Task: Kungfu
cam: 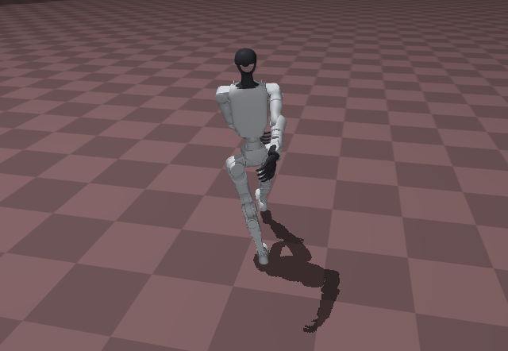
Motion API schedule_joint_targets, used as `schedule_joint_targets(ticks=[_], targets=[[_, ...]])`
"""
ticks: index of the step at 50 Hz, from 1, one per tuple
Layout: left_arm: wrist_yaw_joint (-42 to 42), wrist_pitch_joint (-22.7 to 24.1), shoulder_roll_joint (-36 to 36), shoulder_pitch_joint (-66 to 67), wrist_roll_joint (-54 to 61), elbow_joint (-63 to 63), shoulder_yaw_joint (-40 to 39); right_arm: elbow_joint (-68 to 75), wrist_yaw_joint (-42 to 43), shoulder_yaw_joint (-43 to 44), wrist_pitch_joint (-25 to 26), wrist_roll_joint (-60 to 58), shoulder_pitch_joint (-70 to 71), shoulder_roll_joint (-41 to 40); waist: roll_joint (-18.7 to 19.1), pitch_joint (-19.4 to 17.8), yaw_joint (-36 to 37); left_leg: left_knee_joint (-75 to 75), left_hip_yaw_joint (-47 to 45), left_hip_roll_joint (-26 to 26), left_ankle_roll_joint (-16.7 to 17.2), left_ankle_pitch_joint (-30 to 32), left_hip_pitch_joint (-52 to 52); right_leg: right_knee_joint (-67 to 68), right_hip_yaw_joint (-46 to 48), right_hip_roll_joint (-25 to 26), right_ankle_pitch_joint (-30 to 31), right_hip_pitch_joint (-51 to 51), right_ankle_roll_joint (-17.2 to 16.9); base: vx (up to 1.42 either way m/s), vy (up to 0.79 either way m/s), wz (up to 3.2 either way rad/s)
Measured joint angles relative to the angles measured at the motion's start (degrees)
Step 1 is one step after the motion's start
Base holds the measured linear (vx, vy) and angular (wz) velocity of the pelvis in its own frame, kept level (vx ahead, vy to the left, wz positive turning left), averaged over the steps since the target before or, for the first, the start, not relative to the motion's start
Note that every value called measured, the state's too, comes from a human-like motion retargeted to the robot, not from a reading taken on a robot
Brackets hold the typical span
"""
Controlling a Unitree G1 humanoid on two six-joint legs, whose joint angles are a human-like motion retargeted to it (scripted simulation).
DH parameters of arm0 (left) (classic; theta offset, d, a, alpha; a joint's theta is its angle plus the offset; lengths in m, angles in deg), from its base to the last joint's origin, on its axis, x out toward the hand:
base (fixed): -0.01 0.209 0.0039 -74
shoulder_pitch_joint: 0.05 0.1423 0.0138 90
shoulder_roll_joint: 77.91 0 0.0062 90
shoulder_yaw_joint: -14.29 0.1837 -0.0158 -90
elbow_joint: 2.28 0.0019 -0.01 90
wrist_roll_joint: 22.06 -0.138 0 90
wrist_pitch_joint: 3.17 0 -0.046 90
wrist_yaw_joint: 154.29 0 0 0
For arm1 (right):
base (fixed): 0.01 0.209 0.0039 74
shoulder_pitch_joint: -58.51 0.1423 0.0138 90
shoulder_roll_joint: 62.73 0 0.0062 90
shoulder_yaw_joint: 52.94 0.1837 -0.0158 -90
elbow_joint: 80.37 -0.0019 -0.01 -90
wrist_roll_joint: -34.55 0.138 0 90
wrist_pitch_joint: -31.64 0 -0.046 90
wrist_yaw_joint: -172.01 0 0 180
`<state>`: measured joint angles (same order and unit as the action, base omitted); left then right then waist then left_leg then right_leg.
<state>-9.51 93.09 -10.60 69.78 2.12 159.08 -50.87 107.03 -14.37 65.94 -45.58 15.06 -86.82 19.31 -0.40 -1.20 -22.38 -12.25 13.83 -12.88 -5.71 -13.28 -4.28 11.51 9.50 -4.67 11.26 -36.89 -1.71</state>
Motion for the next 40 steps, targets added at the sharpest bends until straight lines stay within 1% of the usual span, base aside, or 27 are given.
schedule_joint_targets(ticks=[3,5,7,10,13,15,16,17,20,22,25,27,28,30,31,32,33,34,35,36,37,38,39,40], targets=[[-1.0,0.3,-0.3,0.8,0.0,-1.2,-1.0,0.0,-2.3,0.8,-3.3,4.0,5.2,0.6,0.4,1.5,-0.7,0.1,-0.6,-0.1,-0.3,-1.3,0.9,3.2,0.0,0.2,0.0,0.2,-1.0,0.09,-0.28,-0.35],[-1.7,0.8,-0.3,1.6,-0.6,-3.1,-1.6,0.0,-4.0,1.9,-7.3,3.2,10.5,0.9,1.0,2.8,-1.4,0.1,-0.8,-0.2,-0.5,-2.1,1.8,5.8,0.1,0.1,0.4,-0.3,-2.5,0.02,-0.18,-0.26],[-2.0,2.8,-0.4,2.5,-2.2,-6.7,-2.4,-1.2,-5.6,3.0,-11.9,1.2,16.6,1.0,1.9,4.0,-1.3,-0.1,-1.3,-0.2,-0.5,-2.9,2.9,8.5,0.2,-0.3,0.2,-1.6,-3.6,0.07,-0.24,-0.34],[-2.3,6.5,-0.6,2.8,-5.8,-13.7,-4.4,-14.6,-8.2,1.2,-15.3,0.9,22.3,-1.1,3.6,5.6,-0.3,-0.6,-1.9,-0.5,-0.2,-4.0,4.8,11.6,1.0,-1.9,-0.5,-4.4,-4.4,0.14,-0.26,-0.3],[-3.3,9.2,1.8,1.3,-5.9,-23.4,-5.9,-30.8,-11.1,-3.8,-20.3,3.8,25.3,-0.4,5.1,6.8,1.4,-1.3,-1.9,-0.7,0.3,-4.7,5.8,12.6,0.6,-3.4,-1.1,-7.4,-3.6,0.13,-0.21,-0.13],[-3.4,10.8,4.7,-0.7,-4.7,-30.7,-7.1,-42.2,-13.8,-7.4,-23.2,6.6,26.4,1.7,6.0,7.2,2.4,-2.0,-1.4,-0.8,0.8,-5.0,5.8,12.5,-0.5,-4.3,-0.7,-9.0,-3.1,0.21,-0.31,0.13],[-2.8,11.3,6.5,-2.3,-3.9,-34.5,-8.0,-48.2,-15.5,-9.4,-23.8,9.3,26.8,3.9,6.4,7.3,2.8,-2.3,-1.1,-0.9,1.0,-4.9,5.7,12.4,-1.3,-4.7,-0.4,-9.7,-2.8,0.25,-0.35,0.29],[-2.0,11.7,8.4,-4.1,-3.1,-38.2,-8.8,-54.2,-17.1,-11.3,-24.2,12.0,27.1,6.2,6.8,7.3,3.2,-2.7,-0.6,-0.9,1.3,-4.8,5.4,12.3,-2.2,-5.1,-0.1,-10.4,-2.4,0.22,-0.28,0.42],[1.8,11.9,15.0,-11.1,-1.0,-48.1,-11.2,-71.5,-19.7,-15.2,-23.1,20.8,28.0,13.2,8.1,7.6,4.2,-3.0,1.9,-0.6,2.2,-4.2,3.9,11.7,-4.6,-6.4,0.6,-11.9,-1.2,0.24,-0.34,0.69],[5.9,11.6,19.8,-16.6,-0.4,-53.1,-12.4,-80.9,-18.2,-16.3,-22.1,25.8,29.2,16.8,8.6,8.1,4.9,-3.1,3.9,-0.1,3.1,-3.4,2.5,10.9,-6.8,-7.0,0.6,-12.3,-0.7,0.38,-0.61,0.93],[13.5,11.3,25.5,-25.9,-0.6,-56.4,-13.7,-91.5,-12.4,-17.9,-22.1,31.6,32.9,21.2,8.8,9.1,5.6,-3.4,7.3,1.0,5.1,-2.3,0.3,8.7,-9.1,-8.7,-1.4,-11.5,0.1,0.41,-0.73,1.09],[17.5,12.6,28.1,-32.7,-0.8,-54.8,-14.8,-94.9,-6.8,-18.6,-24.7,31.3,37.4,22.5,8.8,9.5,5.5,-3.9,9.3,1.8,5.8,-2.0,-1.5,7.5,-11.5,-9.1,-4.6,-9.6,1.1,0.43,-0.8,1.25],[19.0,13.7,29.0,-36.3,-1.2,-52.5,-15.2,-95.1,-3.8,-18.7,-27.1,29.8,40.2,22.9,8.7,9.5,5.1,-4.2,9.9,2.5,5.8,-2.1,-2.5,7.1,-12.7,-9.6,-5.8,-8.1,1.9,0.44,-0.77,1.45],[19.4,16.2,29.6,-43.3,-3.4,-44.7,-16.8,-92.2,3.1,-18.3,-32.9,24.5,46.9,23.3,8.2,9.5,4.1,-4.7,10.5,4.3,5.4,-3.1,-4.9,7.1,-14.3,-10.8,-7.7,-4.2,3.2,0.43,-0.75,1.69],[18.0,17.1,29.5,-46.8,-5.3,-38.7,-18.0,-88.3,6.6,-18.3,-35.9,20.9,51.0,23.4,6.7,9.2,3.0,-5.1,10.8,4.5,4.8,-3.9,-6.8,6.2,-12.5,-12.9,-4.8,-0.6,-0.9,0.42,-0.93,1.76],[16.4,17.9,29.3,-50.3,-7.8,-32.4,-19.3,-83.4,10.0,-18.0,-38.7,16.9,55.4,23.3,5.4,10.2,2.7,-5.1,10.6,4.5,3.9,-4.5,-7.5,7.6,-11.7,-14.3,-3.2,-0.2,-3.1,0.33,-1.07,1.36],[14.4,18.5,28.8,-53.7,-11.3,-25.3,-20.8,-76.6,13.2,-17.4,-41.4,12.0,60.4,22.7,4.5,13.8,3.9,-4.6,9.4,4.2,2.8,-4.5,-5.7,13.4,-12.9,-14.3,-4.2,-6.4,-1.3,0.26,-1.04,1.35],[14.7,19.5,26.3,-56.1,-15.3,-18.4,-20.6,-67.8,17.1,-15.8,-44.2,7.0,64.6,22.9,5.4,15.2,4.2,-7.1,10.9,6.2,2.6,-5.8,-4.3,18.3,-11.8,-13.7,-5.9,-9.1,-0.8,0.27,-1.04,1.79],[16.3,20.7,22.9,-58.0,-19.5,-11.5,-19.7,-57.9,21.3,-13.7,-47.1,1.8,68.5,23.6,7.1,15.4,4.0,-11.2,13.7,9.5,3.1,-7.6,-3.0,22.6,-9.6,-12.8,-7.9,-10.1,-0.9,0.12,-0.9,1.97],[19.1,20.2,20.9,-60.9,-23.3,-4.8,-20.6,-45.6,26.9,-11.6,-48.9,-4.6,75.3,24.7,5.4,13.9,5.0,-10.8,11.8,9.2,3.3,-6.5,-3.6,25.9,-8.7,-14.8,-11.1,-10.1,-0.4,-0.1,-0.68,1.79],[21.1,19.7,19.1,-62.8,-26.2,0.5,-21.6,-33.7,31.8,-9.9,-49.0,-10.3,81.7,25.9,4.7,12.7,5.1,-10.4,9.8,9.8,4.0,-5.3,-3.6,29.2,-7.6,-16.5,-14.4,-10.0,0.0,-0.33,-0.31,1.7],[21.0,19.0,18.1,-62.8,-27.1,3.0,-22.9,-22.4,35.4,-9.1,-45.9,-14.4,87.3,27.2,5.9,12.2,3.6,-9.8,7.6,12.0,5.7,-4.2,-2.7,32.6,-6.2,-17.4,-17.7,-9.9,0.4,-0.33,-0.2,2.27],[20.2,20.0,17.5,-62.5,-26.3,4.3,-23.3,-13.9,34.5,-7.8,-40.3,-14.0,91.7,28.1,6.9,11.5,1.8,-9.4,4.9,14.4,7.8,-3.2,-1.5,34.5,-4.4,-19.0,-19.2,-9.7,0.5,-0.35,-0.19,2.71],[19.1,21.8,17.2,-62.1,-24.6,4.9,-23.2,-6.8,31.4,-6.2,-33.5,-11.4,95.4,28.9,7.8,10.7,-0.1,-9.1,2.1,16.8,10.1,-2.2,-0.2,35.8,-2.2,-21.1,-19.7,-9.3,0.6,-0.38,-0.4,2.63]])
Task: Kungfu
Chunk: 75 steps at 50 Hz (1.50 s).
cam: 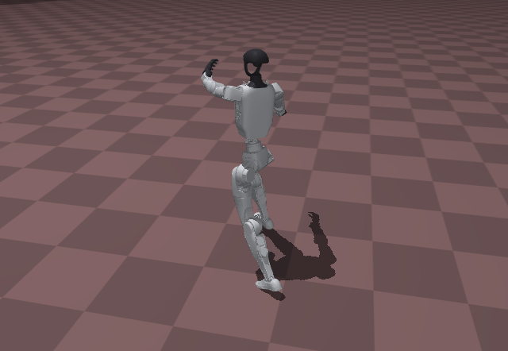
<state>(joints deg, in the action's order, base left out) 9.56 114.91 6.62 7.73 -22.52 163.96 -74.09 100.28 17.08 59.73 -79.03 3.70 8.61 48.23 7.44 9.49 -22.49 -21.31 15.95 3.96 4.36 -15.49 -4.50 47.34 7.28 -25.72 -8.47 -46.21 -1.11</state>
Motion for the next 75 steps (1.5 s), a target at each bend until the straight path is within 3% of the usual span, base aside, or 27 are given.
schedule_joint_targets(ticks=[2,4,7,10,12,14,17,20,25,27,30,32,35,38,41,44,48,56,60,65,72,75], targets=[[3.7,2.7,-1.5,0.7,-0.3,-0.7,0.9,6.0,-9.9,3.4,-1.6,7.5,2.2,2.9,-0.6,-1.1,-1.5,2.1,-11.1,4.3,4.2,2.4,2.4,1.9,2.6,-2.9,-2.1,0.4,0.6,-0.4,-0.59,2.4],[8.6,5.1,-3.6,1.1,-4.2,-1.3,1.5,5.9,-14.6,3.0,-8.4,15.7,2.2,5.4,-1.4,-1.9,-2.6,4.7,-23.9,8.2,7.3,4.9,4.6,2.9,4.3,-4.7,-4.7,0.7,0.5,-0.51,-0.52,2.37],[10.3,6.1,-4.5,1.1,-7.2,-1.3,3.6,2.6,-11.7,2.2,-12.1,18.8,1.6,9.1,-0.1,-5.0,-5.2,7.7,-39.9,12.5,8.8,7.7,6.6,2.7,9.6,-7.4,-7.8,4.1,-0.6,-0.53,-0.18,2.14],[6.1,4.4,-3.6,2.2,-9.3,-1.3,4.0,0.5,-7.2,2.0,-11.7,11.4,0.9,10.9,0.1,-7.1,-6.2,12.6,-50.3,13.5,8.5,10.7,5.4,3.1,12.8,-9.0,-10.5,6.3,-2.0,-0.29,-0.06,1.3],[3.5,3.6,-2.9,2.5,-9.6,-1.6,4.7,0.1,-7.4,1.8,-11.4,9.5,0.7,12.5,-0.4,-7.0,-7.0,13.9,-44.5,9.3,10.6,14.3,9.0,3.1,13.3,-13.4,-10.3,4.8,-3.9,-0.35,0.13,1.36],[1.6,3.1,-2.0,3.0,-9.9,-1.8,5.4,-0.2,-8.8,1.1,-11.7,10.0,0.2,14.2,-1.1,-7.4,-6.1,14.9,-40.2,5.9,10.6,16.1,11.2,3.2,12.7,-16.2,-9.2,3.2,-4.5,-0.31,0.14,0.9],[-0.5,2.2,-0.8,4.2,-10.0,-1.9,6.5,-1.6,-11.3,1.0,-12.5,11.4,-1.3,16.0,-1.0,-7.8,-5.9,18.3,-42.0,5.7,10.6,15.7,11.7,5.5,14.1,-18.5,-9.4,2.4,-3.5,-0.17,-0.02,0.89],[-3.3,0.4,0.0,6.4,-9.1,-1.6,8.2,-4.4,-15.0,1.1,-12.9,13.6,-4.2,17.1,0.4,-6.7,-7.8,21.2,-37.2,4.2,10.6,16.8,14.2,7.4,16.4,-21.0,-10.0,3.1,-3.2,-0.03,0.01,1.25],[-14.2,-2.2,4.7,16.7,-5.5,-7.0,13.0,-13.6,-26.2,2.6,-13.5,24.3,-13.5,13.7,-0.4,-7.2,-6.7,21.9,-33.3,2.8,10.6,18.2,15.2,9.1,16.1,-21.8,-10.3,4.2,-4.2,0.04,-0.02,0.55],[-17.9,-2.2,7.1,23.4,-5.6,-10.3,13.8,-18.8,-32.2,3.0,-12.9,31.1,-18.5,10.6,-0.5,-9.2,-3.6,21.7,-34.2,4.5,10.6,18.4,14.5,9.1,16.3,-19.3,-10.7,5.3,-3.8,0.03,-0.09,-0.25],[-22.1,-1.9,8.4,35.3,-4.6,-14.5,13.1,-27.0,-42.7,1.8,-9.9,43.2,-26.6,5.2,-1.1,-9.4,-0.9,21.4,-33.4,4.6,10.6,18.5,14.7,9.3,16.9,-19.2,-11.1,6.6,-4.2,0.03,-0.05,0.15],[-24.2,-2.7,8.2,45.2,-1.2,-16.8,12.3,-33.7,-50.3,-0.6,-5.1,53.1,-32.3,0.4,-1.4,-9.2,1.0,21.2,-33.1,4.5,10.6,18.3,14.7,9.3,17.1,-19.4,-11.2,7.1,-4.5,0.1,-0.04,0.17],[-27.9,-6.1,5.4,62.1,4.1,-20.6,8.5,-45.1,-60.2,-3.8,5.3,67.2,-41.8,-9.0,-1.6,-8.2,4.9,21.4,-33.3,4.3,10.6,17.9,15.2,9.5,17.8,-19.8,-11.4,7.4,-5.3,0.2,-0.08,0.17],[-30.8,-10.3,-1.4,79.4,11.4,-24.7,1.8,-57.0,-69.3,-6.1,17.0,78.9,-53.0,-22.2,-1.9,-6.1,9.8,21.6,-33.2,4.2,10.6,17.5,15.8,9.5,18.1,-19.6,-11.5,7.5,-6.2,0.35,-0.08,0.19],[-31.9,-12.8,-9.4,93.8,20.1,-29.1,-5.8,-65.0,-74.9,-7.8,25.4,86.5,-61.6,-36.7,-2.2,-4.2,13.4,21.5,-32.5,3.9,10.6,17.9,16.8,9.0,18.4,-19.7,-10.7,8.5,-7.9,0.34,-0.03,0.43],[-30.5,-12.0,-15.9,103.3,27.3,-33.1,-11.3,-69.3,-74.4,-9.3,27.1,93.0,-67.5,-47.9,-2.6,-3.3,15.9,21.2,-32.0,4.0,10.6,18.5,17.7,8.5,18.9,-19.4,-9.7,10.3,-9.6,0.24,0.01,0.51],[-28.3,-9.5,-16.6,108.5,32.0,-37.6,-14.4,-72.3,-71.3,-12.5,26.4,97.4,-71.5,-47.8,-3.7,-2.6,17.8,20.8,-31.5,4.4,10.6,19.8,18.5,6.9,19.3,-18.2,-7.8,13.5,-11.9,0.19,0.04,0.44],[-30.4,-11.4,-9.3,103.6,26.2,-43.5,-11.1,-74.2,-72.7,-12.7,21.4,82.9,-72.5,-33.8,-6.4,-1.5,22.2,19.2,-30.1,5.7,10.6,20.5,20.4,3.5,20.5,-15.4,-5.7,17.5,-13.3,0.13,-0.02,0.24],[-27.4,-8.1,-6.4,96.5,23.5,-46.2,-9.3,-72.8,-71.5,-9.3,19.5,79.4,-71.5,-28.4,-7.1,-1.9,23.9,18.4,-30.1,6.8,10.6,20.3,20.9,2.2,22.5,-14.3,-5.3,20.3,-12.8,0.09,0.04,0.23],[-25.6,-4.7,-0.3,82.5,18.4,-48.7,-9.1,-66.2,-70.5,1.2,16.4,74.0,-70.8,-20.8,-6.9,-2.3,25.9,16.7,-30.0,9.0,10.6,21.0,22.9,-1.7,26.2,-11.8,-3.6,25.3,-12.2,0.11,0.01,0.38],[-27.0,-3.3,5.3,48.6,12.3,-49.7,0.1,-41.7,-53.8,19.7,0.2,60.9,-71.9,-13.4,-5.9,-3.0,30.1,6.4,-22.3,11.8,10.6,20.3,34.0,-12.4,36.7,-7.6,2.7,36.1,-12.0,0.26,0.1,0.99],[-27.7,-3.1,5.9,35.2,9.5,-50.3,4.3,-29.1,-47.4,24.6,-0.9,54.4,-68.5,-12.6,-5.7,-3.1,32.5,1.2,-18.0,11.3,10.6,17.2,37.9,-17.1,39.3,-5.6,5.8,39.5,-12.1,0.3,0.18,0.67]])
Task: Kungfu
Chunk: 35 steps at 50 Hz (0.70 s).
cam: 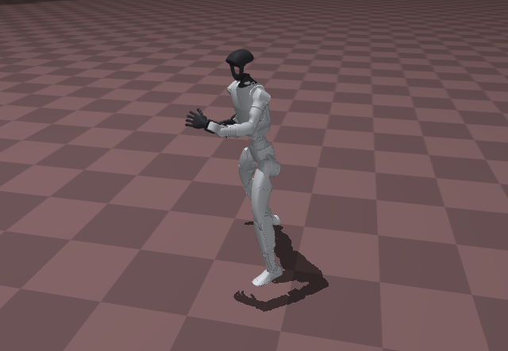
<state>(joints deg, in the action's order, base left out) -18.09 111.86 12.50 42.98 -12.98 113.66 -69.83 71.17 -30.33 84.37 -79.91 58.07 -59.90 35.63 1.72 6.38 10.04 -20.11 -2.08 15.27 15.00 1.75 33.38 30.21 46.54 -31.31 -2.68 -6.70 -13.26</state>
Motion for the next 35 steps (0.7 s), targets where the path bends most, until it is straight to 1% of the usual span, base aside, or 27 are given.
schedule_joint_targets(ticks=[3,5,6,8,10,12,13,14,15,17,20,22,25,27,31,33,35], targets=[[1.1,0.9,1.4,-10.1,-3.5,-0.8,0.4,8.1,3.4,5.3,1.7,-3.2,7.3,-2.0,1.1,0.9,2.1,-6.1,1.7,0.0,0.0,-3.7,3.8,-4.5,1.5,1.6,2.9,2.5,0.0,0.5,0.42,0.3],[3.0,2.0,3.0,-14.7,-5.0,-1.6,0.4,11.0,3.7,6.5,2.6,-0.5,11.8,-4.6,2.1,2.5,4.1,-10.8,2.7,0.6,-0.1,-6.4,6.4,-7.4,2.0,3.1,4.5,3.9,0.3,0.67,0.49,-0.04],[4.4,2.6,3.9,-16.6,-5.6,-2.1,0.4,12.4,2.8,4.6,3.0,3.0,14.5,-5.9,2.3,3.1,5.3,-12.8,2.3,0.6,-0.6,-8.0,7.2,-8.9,2.1,3.2,5.6,4.4,0.3,0.65,0.55,-0.28],[7.4,3.7,6.1,-20.1,-7.1,-2.9,0.3,16.3,-0.1,-2.1,5.4,10.4,21.0,-8.0,2.0,3.7,7.8,-16.7,1.5,0.1,-1.8,-11.3,8.2,-11.8,1.5,3.0,7.7,5.0,0.5,0.57,0.54,-0.56],[9.8,4.7,8.4,-22.0,-8.7,-3.8,-0.3,20.4,-4.3,-8.9,10.4,12.4,28.3,-10.8,0.9,4.1,9.9,-20.2,0.7,-1.7,-3.5,-15.0,8.3,-14.6,0.7,1.8,10.0,5.5,0.7,0.44,0.43,-0.78],[12.2,6.2,10.9,-22.7,-10.1,-4.5,-1.3,21.8,-10.7,-18.1,15.9,9.4,35.0,-14.0,0.4,4.0,11.4,-22.6,-0.3,-2.9,-4.8,-17.9,8.0,-17.6,0.0,0.9,12.1,5.9,1.4,0.42,0.51,-0.87],[13.6,6.9,12.2,-22.7,-10.7,-4.7,-2.0,21.7,-14.8,-23.6,16.8,6.9,38.2,-15.8,0.2,3.9,11.9,-23.7,-0.8,-3.8,-5.3,-19.2,7.9,-19.0,-0.5,0.3,13.2,5.8,2.1,0.4,0.53,-0.83],[15.1,7.7,13.3,-22.6,-11.1,-4.8,-2.8,21.4,-16.7,-28.1,16.6,2.8,40.7,-17.8,-0.1,3.9,12.3,-24.6,-1.4,-4.4,-5.7,-20.3,8.0,-20.4,-0.7,-0.2,14.2,5.5,2.7,0.32,0.47,-0.77],[16.6,8.5,14.4,-22.4,-11.5,-4.8,-3.7,21.0,-17.6,-32.0,16.0,-2.0,43.0,-19.9,-0.3,3.9,12.6,-25.4,-2.0,-4.9,-6.1,-21.3,8.2,-21.6,-0.7,-0.6,15.1,5.2,3.3,0.23,0.36,-0.72],[18.2,9.9,15.0,-22.4,-11.9,-4.9,-4.6,20.2,-15.8,-38.9,13.8,-6.2,47.2,-21.7,-0.6,3.3,14.3,-26.1,-3.3,-4.8,-6.7,-22.7,8.0,-23.7,0.5,-1.4,17.1,5.2,4.1,0.19,0.29,-0.68],[19.8,10.4,16.2,-21.8,-12.7,-5.1,-5.7,17.4,-17.4,-49.0,13.4,-7.8,52.4,-21.5,-0.7,1.6,15.5,-26.8,-5.0,-4.2,-7.5,-24.1,7.4,-25.9,-0.5,-0.9,17.5,4.4,4.5,0.18,0.17,-0.59],[20.8,10.5,17.9,-20.0,-13.6,-5.5,-7.6,13.1,-19.9,-51.7,13.1,-9.4,53.5,-21.9,-0.5,0.9,14.5,-26.7,-6.0,-3.9,-8.1,-24.3,6.9,-26.0,-2.1,-0.5,16.7,3.0,7.0,0.14,0.09,-0.51],[23.0,11.0,19.7,-15.8,-14.6,-6.0,-12.0,6.4,-22.3,-54.2,11.8,-11.6,55.6,-22.0,0.0,0.2,11.7,-26.2,-6.7,-3.4,-8.6,-24.4,6.4,-26.3,-2.8,-0.4,17.4,1.3,9.4,0.01,0.07,-0.32],[24.7,11.4,20.2,-11.9,-14.1,-6.2,-14.9,1.7,-22.7,-55.9,9.6,-12.0,57.4,-20.5,0.3,-0.1,9.8,-25.6,-7.4,-3.5,-9.0,-24.2,5.8,-25.4,-5.8,-0.7,18.0,-0.3,10.8,-0.03,0.07,-0.22],[29.2,13.2,20.9,-3.3,-10.9,-5.9,-19.5,-9.1,-20.5,-57.7,2.5,-10.2,61.6,-16.2,0.9,0.2,7.3,-24.4,-8.6,-2.7,-9.5,-24.0,4.6,-23.7,-5.9,-1.1,18.2,-2.0,14.2,-0.03,0.0,-0.25],[32.9,15.0,21.5,1.8,-10.7,-5.7,-21.6,-15.2,-18.7,-58.7,-1.7,-6.6,64.3,-12.8,1.1,0.3,6.6,-23.7,-9.0,-2.2,-9.3,-23.9,3.7,-23.1,-6.0,-1.0,17.6,-2.3,14.9,-0.12,-0.08,-0.23],[37.2,16.3,21.9,7.4,-13.0,-5.0,-24.6,-21.3,-16.4,-59.7,-5.5,-2.2,67.6,-9.2,1.3,0.2,6.1,-22.7,-9.5,-2.0,-8.9,-23.7,2.5,-22.8,-6.4,-1.0,16.7,-2.5,14.9,-0.18,-0.13,-0.22]])
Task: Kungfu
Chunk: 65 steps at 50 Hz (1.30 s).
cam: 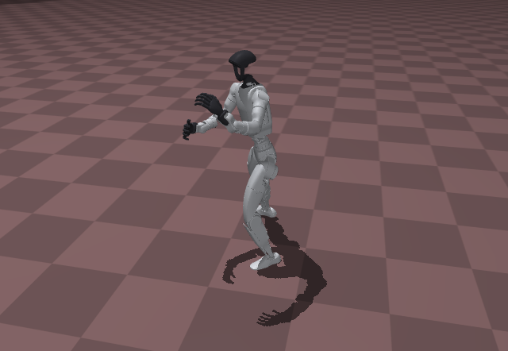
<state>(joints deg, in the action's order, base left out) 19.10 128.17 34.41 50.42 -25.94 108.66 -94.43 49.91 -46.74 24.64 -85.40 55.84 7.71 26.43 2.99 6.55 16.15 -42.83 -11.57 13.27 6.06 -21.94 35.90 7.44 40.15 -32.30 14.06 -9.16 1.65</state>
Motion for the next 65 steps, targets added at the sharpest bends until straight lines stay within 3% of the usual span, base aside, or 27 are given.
schedule_joint_targets(ticks=[5,10,15,18,20,23,25,29,33,36,40,47,58,65], targets=[[8.1,2.3,-1.3,15.9,-8.1,6.0,-12.9,-14.2,6.2,-1.0,-6.8,9.2,9.6,8.9,0.5,-0.7,-1.4,4.2,-1.7,1.6,1.5,1.8,-4.4,0.4,0.4,0.9,-2.6,0.2,-1.3,-0.23,-0.25,-0.37],[9.1,1.0,-0.4,35.3,-16.1,21.2,-29.0,-26.2,16.0,-0.6,-11.0,17.9,19.5,19.0,0.3,-1.9,-4.6,11.4,-4.9,2.9,3.6,5.0,-11.3,2.5,-3.2,1.5,-5.1,-1.6,-5.7,-0.27,-0.41,-0.54],[1.4,-5.2,0.0,57.1,-17.5,40.6,-44.1,-33.5,28.3,4.4,-16.1,20.3,26.2,28.1,-0.8,-2.6,-9.2,22.1,-9.8,4.5,7.0,9.9,-20.5,8.4,-7.2,2.5,-10.4,-5.2,-9.1,-0.31,-0.58,-0.69],[-2.4,-12.5,-5.2,67.2,-14.1,47.5,-51.6,-37.4,33.5,10.0,-16.1,19.1,26.6,32.6,-1.6,-2.5,-13.0,29.3,-12.4,4.4,8.9,13.9,-24.8,17.6,-14.6,2.6,-15.8,-12.1,-9.9,-0.38,-0.57,-0.47],[-5.8,-14.0,-10.5,71.8,-6.0,49.7,-52.9,-40.0,35.5,14.3,-15.1,18.8,25.8,35.2,-2.9,-1.9,-16.8,32.9,-13.1,2.5,8.9,16.1,-25.4,23.0,-20.5,2.0,-18.8,-17.9,-10.7,-0.49,-0.64,0.0],[-7.9,-14.3,-18.1,74.0,8.0,52.5,-48.7,-44.1,38.9,20.6,-14.1,17.7,22.1,38.7,-3.1,0.5,-21.8,35.3,-13.2,2.8,8.9,18.2,-24.6,30.1,-22.2,3.1,-25.0,-23.6,-9.1,-0.36,-0.72,0.01],[-7.4,-15.2,-22.1,70.7,15.3,54.8,-42.0,-47.4,42.1,25.3,-14.0,15.6,18.2,40.7,-2.8,2.7,-24.5,36.7,-12.7,3.4,8.9,19.6,-23.3,34.1,-20.4,2.7,-28.6,-26.4,-7.9,-0.31,-0.64,0.14],[-15.7,-23.4,-29.9,52.9,32.8,57.1,-20.5,-56.5,52.6,39.2,-15.0,8.9,5.4,43.9,-0.5,1.6,-25.3,38.2,-11.7,10.1,8.9,21.9,-24.0,38.1,-15.5,8.4,-36.9,-24.5,-6.5,-0.38,-0.76,0.01],[-27.8,-29.3,-40.9,36.5,50.8,45.4,4.4,-64.8,61.4,52.4,-15.4,2.8,-6.3,45.1,-0.4,-0.4,-26.7,37.8,-11.5,13.1,8.9,26.4,-21.1,40.4,-10.3,7.6,-39.6,-23.2,-5.2,-0.36,-0.39,0.63],[-34.5,-32.4,-44.4,28.6,53.5,33.4,16.4,-67.6,61.7,55.9,-14.4,-0.8,-9.6,46.5,0.1,-1.8,-28.1,38.2,-15.8,14.8,8.0,28.9,-20.6,41.5,-8.9,7.8,-40.8,-22.8,-3.9,-0.38,-0.26,0.51],[-39.5,-35.3,-41.6,19.1,49.3,24.8,24.7,-67.9,60.9,56.2,-13.6,-3.9,-11.5,48.6,0.6,-2.8,-28.8,39.0,-17.8,15.0,4.8,30.9,-21.5,41.5,-8.0,7.9,-41.2,-21.6,-2.8,-0.21,-0.08,0.17],[-37.4,-32.3,-35.8,9.6,41.8,22.8,25.5,-65.8,59.3,58.7,-13.2,-4.2,-15.6,51.3,1.4,-3.3,-29.4,39.6,-21.1,15.1,3.3,31.5,-21.8,41.4,-6.1,6.3,-40.5,-19.9,-2.6,-0.05,-0.01,0.24],[-35.4,-29.6,-34.0,11.0,38.3,31.3,19.3,-63.6,56.4,65.8,-12.8,-4.3,-23.5,50.9,2.1,-4.4,-29.4,34.6,-19.4,15.8,1.2,26.5,-18.1,38.9,-5.5,5.7,-37.2,-17.4,-2.8,0.13,0.07,0.28],[-33.1,-27.5,-25.7,16.0,22.3,43.4,15.9,-57.8,52.4,70.0,-12.8,-5.1,-33.9,45.7,3.0,-6.5,-26.5,30.6,-16.8,16.1,3.5,25.4,-15.5,33.2,-5.2,6.3,-32.5,-13.6,-5.2,0.27,0.2,0.23]])
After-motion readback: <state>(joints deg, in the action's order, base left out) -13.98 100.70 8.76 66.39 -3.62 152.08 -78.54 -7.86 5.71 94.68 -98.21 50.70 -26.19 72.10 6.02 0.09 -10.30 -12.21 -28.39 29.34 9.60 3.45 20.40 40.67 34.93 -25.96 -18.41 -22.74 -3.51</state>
